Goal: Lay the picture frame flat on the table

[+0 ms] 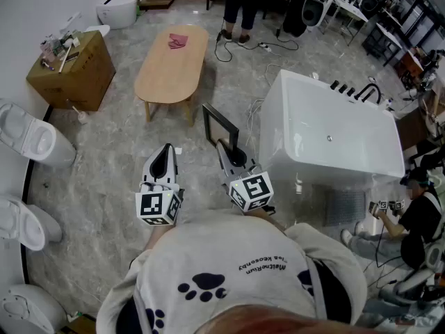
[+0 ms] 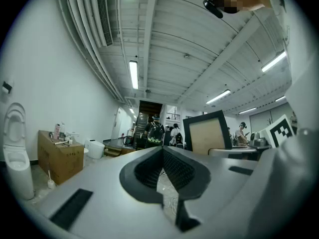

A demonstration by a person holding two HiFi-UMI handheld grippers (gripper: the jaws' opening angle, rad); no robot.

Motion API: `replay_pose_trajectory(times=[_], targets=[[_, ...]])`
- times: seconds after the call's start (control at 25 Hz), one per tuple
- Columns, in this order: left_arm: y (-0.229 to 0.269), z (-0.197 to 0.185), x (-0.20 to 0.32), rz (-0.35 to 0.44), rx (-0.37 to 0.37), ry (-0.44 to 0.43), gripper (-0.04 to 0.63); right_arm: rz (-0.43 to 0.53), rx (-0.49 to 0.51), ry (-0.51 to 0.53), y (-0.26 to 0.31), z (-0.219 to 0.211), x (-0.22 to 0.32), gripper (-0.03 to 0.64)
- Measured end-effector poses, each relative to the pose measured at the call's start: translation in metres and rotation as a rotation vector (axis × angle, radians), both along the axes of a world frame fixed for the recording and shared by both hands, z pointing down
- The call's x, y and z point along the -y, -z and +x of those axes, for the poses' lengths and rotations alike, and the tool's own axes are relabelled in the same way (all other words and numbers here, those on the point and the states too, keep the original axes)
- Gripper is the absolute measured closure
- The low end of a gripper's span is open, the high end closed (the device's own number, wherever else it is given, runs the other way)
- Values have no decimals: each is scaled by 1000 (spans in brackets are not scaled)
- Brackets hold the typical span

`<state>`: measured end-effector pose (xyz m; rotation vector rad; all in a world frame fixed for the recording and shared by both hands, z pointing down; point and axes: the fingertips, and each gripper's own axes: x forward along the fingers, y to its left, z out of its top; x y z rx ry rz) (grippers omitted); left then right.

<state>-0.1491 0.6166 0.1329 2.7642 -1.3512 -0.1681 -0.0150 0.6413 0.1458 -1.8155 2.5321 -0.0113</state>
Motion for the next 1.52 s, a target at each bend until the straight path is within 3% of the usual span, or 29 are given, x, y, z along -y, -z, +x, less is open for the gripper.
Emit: replay_pose_trajectory(times=[0.24,0.8,1.12,1.52], targets=[[-1,0,-3,37,12,-37,586,32,13,-17,0,-9,-5,598],[-4,-3,2,4,17,-96,586,43,61,-51,9,-11,-4,598],[-10,-5,39,-10,22,-62,586,40,81,-28,1,-7,36,598],[3,16,117,0,5,-14,586,50,91,32,15,18,125,598]])
